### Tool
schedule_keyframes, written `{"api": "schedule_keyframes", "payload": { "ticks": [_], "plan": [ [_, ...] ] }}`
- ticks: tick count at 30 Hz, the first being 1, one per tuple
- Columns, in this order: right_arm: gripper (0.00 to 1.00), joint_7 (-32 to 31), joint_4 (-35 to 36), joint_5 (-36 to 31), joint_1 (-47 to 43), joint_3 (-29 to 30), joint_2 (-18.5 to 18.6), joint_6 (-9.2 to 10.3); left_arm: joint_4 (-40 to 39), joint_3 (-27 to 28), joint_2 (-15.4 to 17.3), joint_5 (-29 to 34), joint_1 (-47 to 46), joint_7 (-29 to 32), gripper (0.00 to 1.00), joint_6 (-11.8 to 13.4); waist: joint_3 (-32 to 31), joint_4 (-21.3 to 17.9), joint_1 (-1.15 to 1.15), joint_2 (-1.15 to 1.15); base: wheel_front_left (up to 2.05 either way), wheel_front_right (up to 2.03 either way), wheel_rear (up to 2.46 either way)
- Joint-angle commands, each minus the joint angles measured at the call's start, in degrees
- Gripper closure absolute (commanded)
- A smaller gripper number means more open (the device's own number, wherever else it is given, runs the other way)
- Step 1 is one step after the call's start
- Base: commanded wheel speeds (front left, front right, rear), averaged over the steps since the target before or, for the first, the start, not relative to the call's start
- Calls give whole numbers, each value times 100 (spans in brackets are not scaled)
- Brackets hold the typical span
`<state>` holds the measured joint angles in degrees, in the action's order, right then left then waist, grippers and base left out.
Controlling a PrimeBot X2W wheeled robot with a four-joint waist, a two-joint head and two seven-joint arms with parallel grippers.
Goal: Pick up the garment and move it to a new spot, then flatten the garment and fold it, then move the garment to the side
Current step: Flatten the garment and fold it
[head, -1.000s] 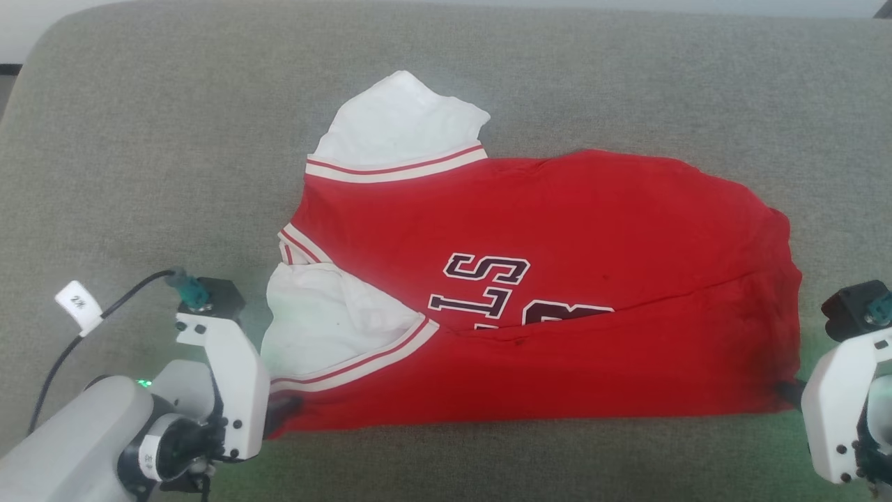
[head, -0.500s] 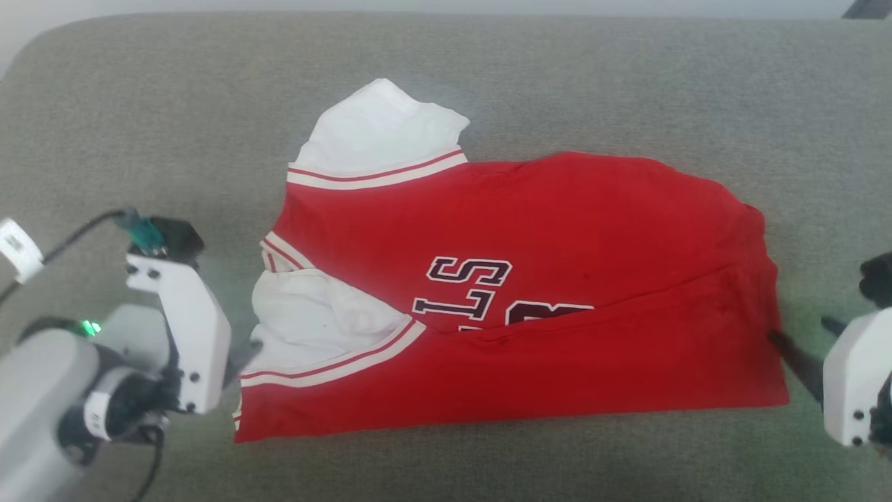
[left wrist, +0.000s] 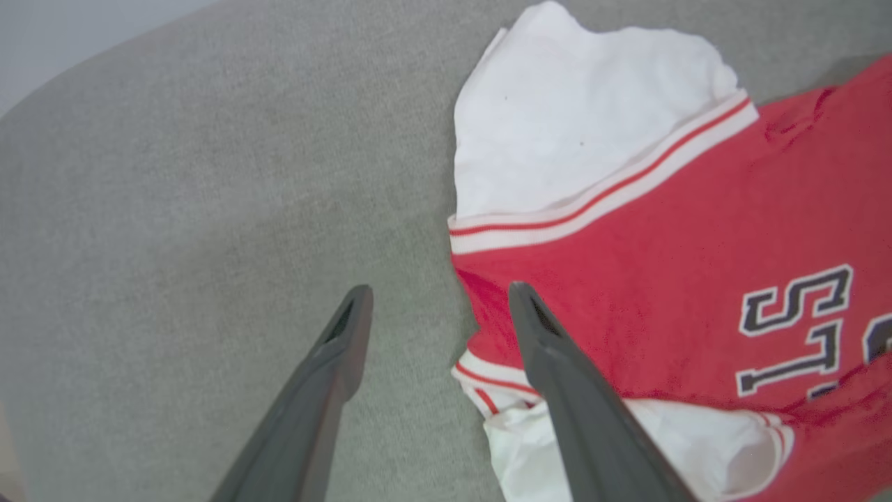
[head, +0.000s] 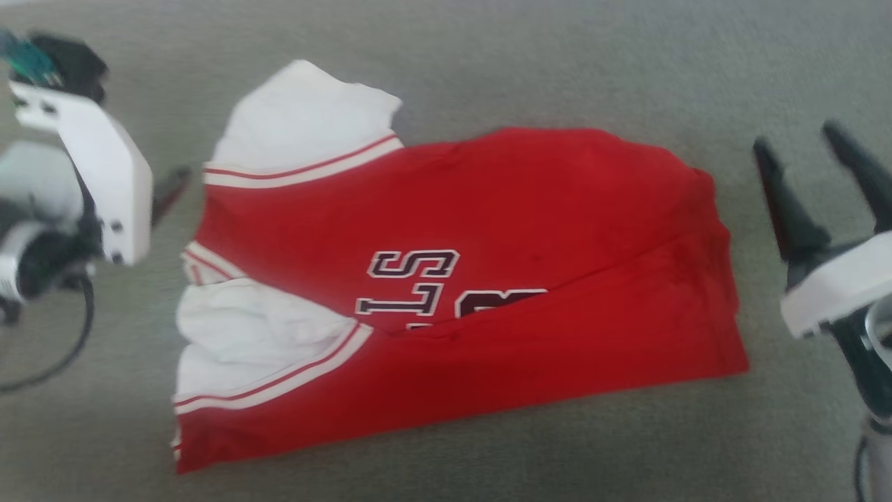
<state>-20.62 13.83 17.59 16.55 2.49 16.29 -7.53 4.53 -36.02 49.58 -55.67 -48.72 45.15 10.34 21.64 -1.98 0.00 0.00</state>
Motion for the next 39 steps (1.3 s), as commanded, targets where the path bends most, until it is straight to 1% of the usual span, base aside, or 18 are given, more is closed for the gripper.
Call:
{"api": "schedule_keyframes", "payload": {
  "ticks": [1,2,4,5,9,15,16,22,25,27,28,29,31,34,39],
  "plan": [
    [0,146,-45,-33,99,31,-82,10,74,12,-58,61,-100,-44,0,-56,174,-179,0,0,0,0,0],
    [0,625,-85,-196,219,-16,-211,6,374,13,-144,155,-405,-94,0,-216,296,-304,0,0,0,0,0],
    [0,1010,-148,-324,323,-81,-342,6,675,7,-235,200,-677,-166,0,-373,421,-431,0,0,0,0,0],
    [0,1010,-148,-324,323,-81,-342,6,675,7,-235,200,-677,-166,0,-373,421,-431,0,0,0,0,0],
    [0,1509,-268,-485,415,-152,-561,6,1175,-73,-401,365,-1161,-241,0,-697,658,-620,0,0,0,0,0],
    [0,1732,-444,-589,439,-266,-717,6,1871,-171,-568,498,-1736,-100,0,-990,931,-850,0,0,0,0,0],
    [0,1782,-487,-576,450,-280,-735,6,2093,-206,-602,515,-1898,-61,0,-1086,1015,-906,0,0,0,0,0],
    [0,1770,-602,-543,486,-273,-764,6,2656,-230,-767,398,-2194,117,0,-1205,1173,-997,0,0,0,0,0],
    [0,1690,-636,-523,480,-249,-758,6,2878,-307,-880,393,-2208,264,0,-1205,1209,-1002,0,0,0,0,0],
    [0,1573,-659,-502,497,-263,-736,6,3060,-342,-1004,336,-2168,423,0,-1123,1223,-999,0,0,0,0,0],
    [0,1486,-678,-465,513,-282,-734,6,3121,-387,-1070,309,-2139,522,33,-1117,1227,-997,0,0,0,0,0],
    [0,1404,-677,-436,535,-306,-716,6,3192,-391,-1127,233,-2116,589,100,-1087,1231,-992,0,0,0,0,0],
    [0,1133,-714,-366,567,-369,-674,6,3272,-413,-1230,206,-2102,665,100,-1054,1239,-981,0,0,0,0,0],
    [0,690,-729,-236,721,-479,-606,6,3324,-416,-1254,249,-2169,534,100,-1091,1246,-964,0,0,0,0,0],
    [0,-224,-847,-23,1118,-743,-448,7,3421,-454,-1412,285,-2295,443,100,-1163,1245,-873,0,0,0,0,0]
  ]
}}
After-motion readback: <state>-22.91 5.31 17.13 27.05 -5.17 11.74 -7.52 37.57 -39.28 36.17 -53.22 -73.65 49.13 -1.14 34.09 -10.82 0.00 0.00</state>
